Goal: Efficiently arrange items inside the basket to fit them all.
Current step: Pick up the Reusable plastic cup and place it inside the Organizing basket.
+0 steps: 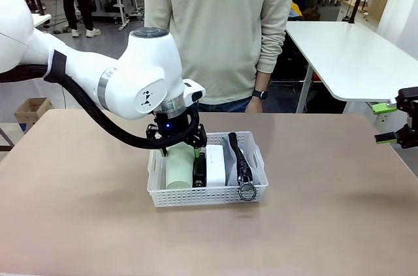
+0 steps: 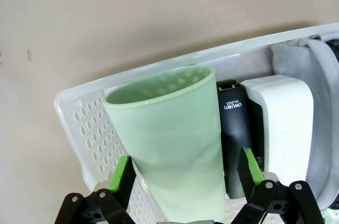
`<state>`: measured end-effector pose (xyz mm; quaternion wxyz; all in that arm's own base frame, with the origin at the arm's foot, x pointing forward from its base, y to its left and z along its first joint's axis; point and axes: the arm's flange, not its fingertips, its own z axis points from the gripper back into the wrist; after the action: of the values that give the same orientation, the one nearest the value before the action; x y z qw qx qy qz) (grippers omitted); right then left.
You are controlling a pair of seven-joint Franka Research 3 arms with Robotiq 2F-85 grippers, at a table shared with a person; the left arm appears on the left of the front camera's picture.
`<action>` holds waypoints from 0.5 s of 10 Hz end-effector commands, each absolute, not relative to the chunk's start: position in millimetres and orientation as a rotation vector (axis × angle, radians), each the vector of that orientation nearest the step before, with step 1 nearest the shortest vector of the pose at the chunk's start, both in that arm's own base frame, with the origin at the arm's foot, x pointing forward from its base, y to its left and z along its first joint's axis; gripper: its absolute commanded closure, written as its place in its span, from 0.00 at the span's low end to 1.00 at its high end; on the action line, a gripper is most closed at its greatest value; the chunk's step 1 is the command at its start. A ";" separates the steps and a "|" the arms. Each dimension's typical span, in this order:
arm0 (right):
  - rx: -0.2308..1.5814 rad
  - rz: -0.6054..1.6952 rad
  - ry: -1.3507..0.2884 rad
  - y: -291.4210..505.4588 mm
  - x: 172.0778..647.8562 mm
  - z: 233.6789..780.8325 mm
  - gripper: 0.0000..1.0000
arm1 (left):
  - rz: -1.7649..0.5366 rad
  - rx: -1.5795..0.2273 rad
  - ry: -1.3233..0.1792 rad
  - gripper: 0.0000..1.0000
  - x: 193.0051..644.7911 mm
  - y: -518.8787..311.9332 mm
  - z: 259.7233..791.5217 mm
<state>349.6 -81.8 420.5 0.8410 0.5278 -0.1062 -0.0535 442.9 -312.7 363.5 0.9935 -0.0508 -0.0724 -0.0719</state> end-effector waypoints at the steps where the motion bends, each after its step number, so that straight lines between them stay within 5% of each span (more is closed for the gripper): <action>1: 1.113 -0.117 -0.211 -82.5 347.8 423.4 0.00 | -0.191 -0.156 -0.179 0.00 428.1 -302.8 386.7; 5: 1.113 -0.117 -0.211 -82.5 347.8 423.4 0.00 | -0.466 -0.413 -0.403 0.00 319.4 -224.3 488.3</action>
<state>349.7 -81.9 420.8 0.8410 0.5278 -0.1063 -0.0533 364.0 -276.0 476.7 0.9545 -0.1580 -0.1788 -0.1790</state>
